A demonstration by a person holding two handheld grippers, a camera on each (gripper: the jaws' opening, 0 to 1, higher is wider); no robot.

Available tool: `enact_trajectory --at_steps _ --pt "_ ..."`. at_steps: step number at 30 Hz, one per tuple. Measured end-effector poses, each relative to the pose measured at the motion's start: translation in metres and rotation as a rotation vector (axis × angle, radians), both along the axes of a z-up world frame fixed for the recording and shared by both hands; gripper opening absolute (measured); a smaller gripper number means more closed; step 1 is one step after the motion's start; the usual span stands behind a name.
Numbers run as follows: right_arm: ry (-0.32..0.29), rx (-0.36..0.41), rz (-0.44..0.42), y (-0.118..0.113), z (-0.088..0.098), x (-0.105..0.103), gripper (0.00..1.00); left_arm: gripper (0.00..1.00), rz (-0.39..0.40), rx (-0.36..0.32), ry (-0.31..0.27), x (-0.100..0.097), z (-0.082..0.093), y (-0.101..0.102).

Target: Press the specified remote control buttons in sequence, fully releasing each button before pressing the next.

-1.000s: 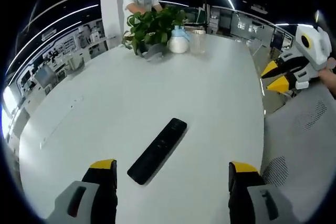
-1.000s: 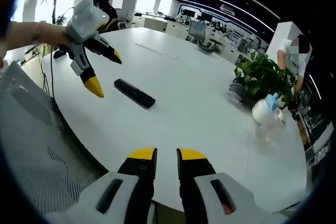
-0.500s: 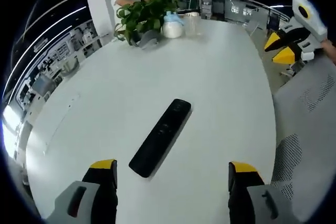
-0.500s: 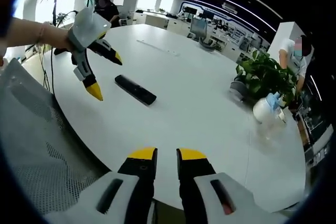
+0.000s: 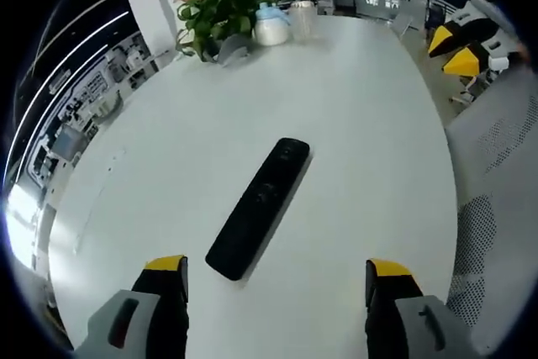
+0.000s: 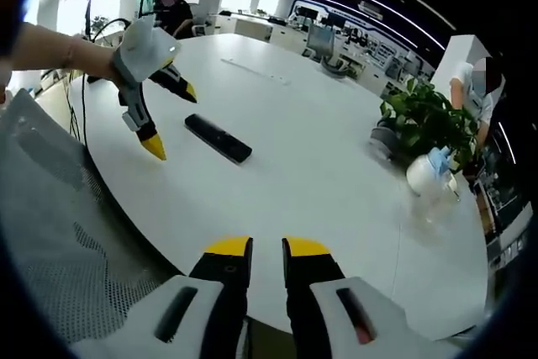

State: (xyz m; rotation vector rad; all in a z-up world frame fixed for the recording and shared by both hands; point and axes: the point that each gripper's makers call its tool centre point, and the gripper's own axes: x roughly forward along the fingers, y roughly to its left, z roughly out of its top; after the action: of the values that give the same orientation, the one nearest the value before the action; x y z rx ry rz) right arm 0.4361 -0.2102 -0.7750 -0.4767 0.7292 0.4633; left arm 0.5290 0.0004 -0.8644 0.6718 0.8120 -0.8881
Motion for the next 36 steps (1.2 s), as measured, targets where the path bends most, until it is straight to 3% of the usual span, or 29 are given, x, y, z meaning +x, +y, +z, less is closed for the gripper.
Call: enact_trajectory --at_steps 5,10,16,20,23,28,36 --pt "0.006 -0.004 0.002 0.0 -0.001 -0.001 0.13 0.89 -0.025 0.025 0.0 0.004 -0.006 -0.004" --pt "0.01 -0.006 0.003 0.0 -0.002 -0.001 0.13 0.88 -0.029 0.006 0.023 0.009 -0.007 -0.009" --pt "0.016 -0.012 0.009 0.0 -0.003 -0.002 0.13 0.92 -0.101 -0.002 0.039 0.013 -0.009 -0.012" --pt "0.017 -0.017 0.01 0.0 -0.004 -0.002 0.13 0.96 -0.085 -0.015 0.091 0.015 -0.014 -0.01" --pt "0.018 -0.018 0.008 -0.001 -0.004 -0.002 0.13 0.94 -0.074 -0.035 0.143 0.013 -0.018 -0.01" --pt "0.022 -0.024 0.008 -0.001 -0.005 -0.002 0.13 0.87 -0.126 -0.081 0.17 0.007 -0.019 -0.015" --pt "0.029 -0.034 0.01 -0.001 -0.007 -0.003 0.13 0.82 -0.179 -0.103 0.159 0.006 -0.018 -0.018"
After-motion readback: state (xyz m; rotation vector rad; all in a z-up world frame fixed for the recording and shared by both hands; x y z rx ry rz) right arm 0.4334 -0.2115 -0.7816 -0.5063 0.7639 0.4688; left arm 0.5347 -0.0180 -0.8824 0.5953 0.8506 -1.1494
